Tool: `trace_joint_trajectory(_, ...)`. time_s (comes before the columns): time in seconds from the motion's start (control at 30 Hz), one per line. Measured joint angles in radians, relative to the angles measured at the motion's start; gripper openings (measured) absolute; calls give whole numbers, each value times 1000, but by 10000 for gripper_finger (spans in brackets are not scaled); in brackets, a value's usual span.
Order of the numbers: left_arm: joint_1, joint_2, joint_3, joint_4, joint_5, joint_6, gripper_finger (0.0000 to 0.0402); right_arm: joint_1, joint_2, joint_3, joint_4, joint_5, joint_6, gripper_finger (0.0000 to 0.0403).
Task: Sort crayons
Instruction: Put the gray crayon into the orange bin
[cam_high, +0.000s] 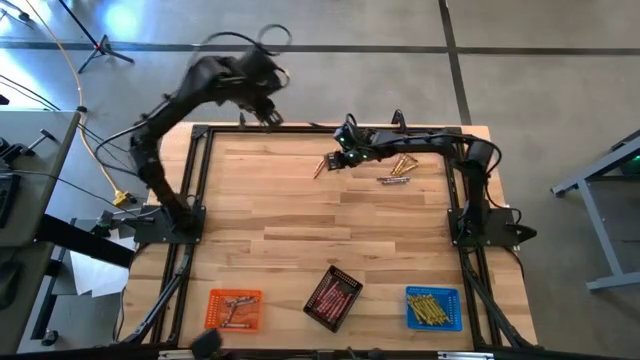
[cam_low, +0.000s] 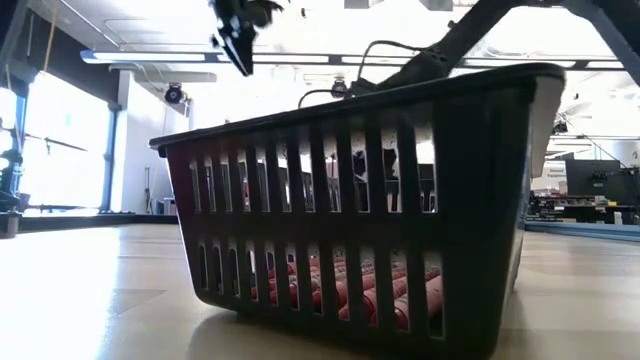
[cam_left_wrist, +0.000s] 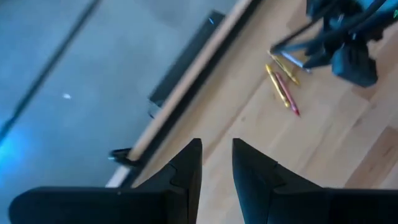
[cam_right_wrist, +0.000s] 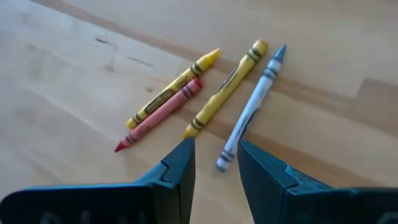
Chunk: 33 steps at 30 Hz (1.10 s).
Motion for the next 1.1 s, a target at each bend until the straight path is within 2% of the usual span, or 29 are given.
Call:
trace_joint_trajectory(0.1, 5, -76, 0, 0, -41, -10, 74, 1, 33, 83, -99, 40, -33, 105)
trace_joint_trajectory(0.33, 5, -243, 0, 1, -90, -61, 74, 1, 124, 213, -249, 54, -74, 105)
trace_joint_trajectory(0.57, 5, -382, 0, 1, -109, -120, 74, -1, 168, 232, -268, 66, -91, 105)
trace_joint_trajectory(0.8, 5, -467, 0, 1, -129, -140, 74, -3, 193, 236, -277, 70, -91, 104)
trace_joint_trajectory(0.93, 5, -489, 0, 2, -135, -139, 74, 4, 203, 236, -306, 93, -91, 83)
trace_joint_trajectory(1.1, 5, -494, 0, 1, -154, -122, 74, 4, 205, 236, -315, 105, -91, 26)
